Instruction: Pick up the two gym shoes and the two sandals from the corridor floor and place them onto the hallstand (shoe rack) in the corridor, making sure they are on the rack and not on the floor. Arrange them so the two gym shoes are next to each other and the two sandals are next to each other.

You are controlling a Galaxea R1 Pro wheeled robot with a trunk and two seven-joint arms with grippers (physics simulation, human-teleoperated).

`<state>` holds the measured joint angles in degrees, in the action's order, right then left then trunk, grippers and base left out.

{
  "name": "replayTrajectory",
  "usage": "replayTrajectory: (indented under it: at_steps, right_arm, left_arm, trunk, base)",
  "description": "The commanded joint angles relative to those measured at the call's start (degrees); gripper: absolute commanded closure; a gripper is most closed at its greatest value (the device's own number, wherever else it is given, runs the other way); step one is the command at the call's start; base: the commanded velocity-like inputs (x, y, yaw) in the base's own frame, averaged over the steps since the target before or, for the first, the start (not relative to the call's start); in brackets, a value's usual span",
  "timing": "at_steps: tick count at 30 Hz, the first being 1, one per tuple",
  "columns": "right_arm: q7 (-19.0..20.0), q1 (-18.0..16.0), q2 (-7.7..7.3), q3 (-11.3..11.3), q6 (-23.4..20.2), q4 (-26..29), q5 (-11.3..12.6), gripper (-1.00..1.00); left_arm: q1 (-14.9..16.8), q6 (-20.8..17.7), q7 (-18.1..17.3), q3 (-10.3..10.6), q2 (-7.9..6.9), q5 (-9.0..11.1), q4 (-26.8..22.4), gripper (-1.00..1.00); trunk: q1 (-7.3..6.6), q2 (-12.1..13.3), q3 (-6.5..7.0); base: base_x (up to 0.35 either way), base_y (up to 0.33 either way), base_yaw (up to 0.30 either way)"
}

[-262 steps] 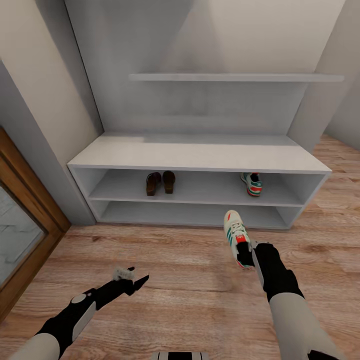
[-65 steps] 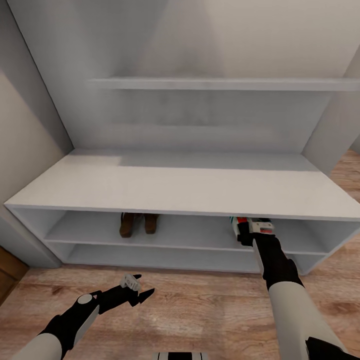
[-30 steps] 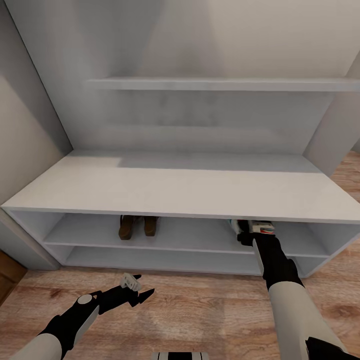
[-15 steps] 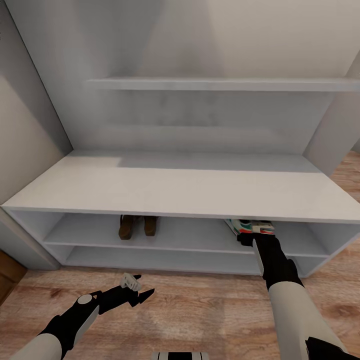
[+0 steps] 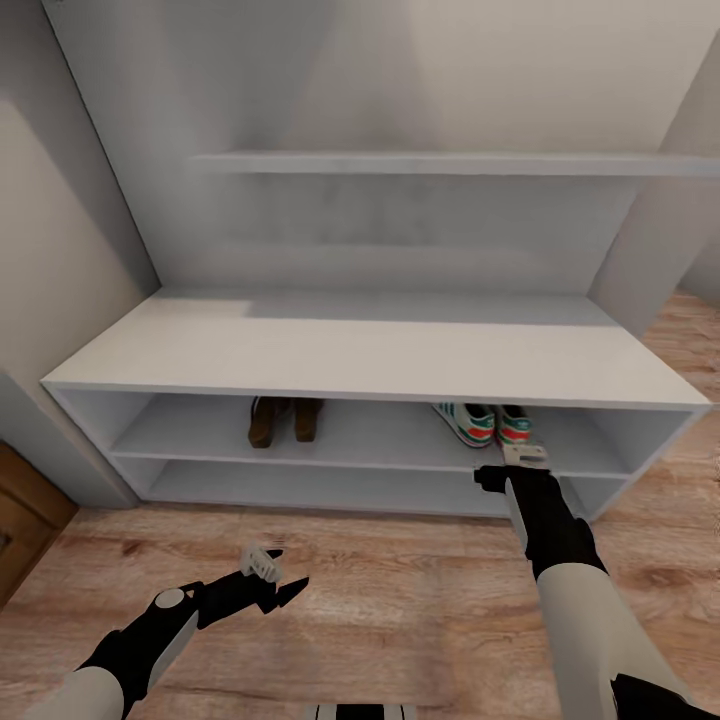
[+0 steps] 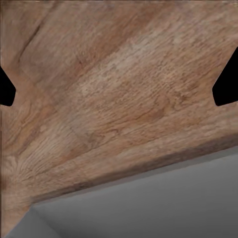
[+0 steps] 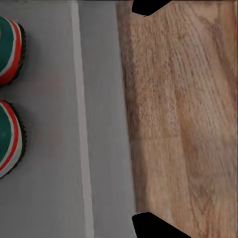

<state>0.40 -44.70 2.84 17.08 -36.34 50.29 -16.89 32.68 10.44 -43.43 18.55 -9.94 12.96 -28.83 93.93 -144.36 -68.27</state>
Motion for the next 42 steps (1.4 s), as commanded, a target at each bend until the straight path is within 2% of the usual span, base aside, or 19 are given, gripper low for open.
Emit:
replayTrajectory:
  at_steps: [1,27,31,42]
  right_arm:
    - [0.04,-0.03,0.06,0.15,-0.22,0.07,-0.15,-1.0]
    - [0.48,0.02,0.14,0.19,-0.22,0.02,-0.01,-1.0]
    - [0.56,0.13,0.15,0.23,-0.22,-0.22,1.06,-1.0]
    - [0.36,0.31,0.15,0.32,-0.22,-0.45,1.22,-1.0]
  left_arm:
    - [0.06,0.38,0.1,0.43,-0.08,0.32,0.03,-1.0]
    - [0.05,0.38,0.1,0.43,-0.1,0.31,0.0,-1.0]
    - [0.07,0.38,0.03,0.36,-0.16,0.38,0.0,-1.0]
    - [0.1,0.38,-0.01,0.26,-0.24,0.4,0.0,-1.0]
  trunk:
    - [-0.05,-0.02,-0.04]
    - [-0.05,-0.02,-0.04]
    - [-0.05,-0.02,-0.04]
    - [-0.05,-0.02,-0.04]
  base:
    - [-0.335,0.0,0.0]
    - [-0.338,0.0,0.0]
    - [-0.339,0.0,0.0]
    - [-0.256,0.0,0.0]
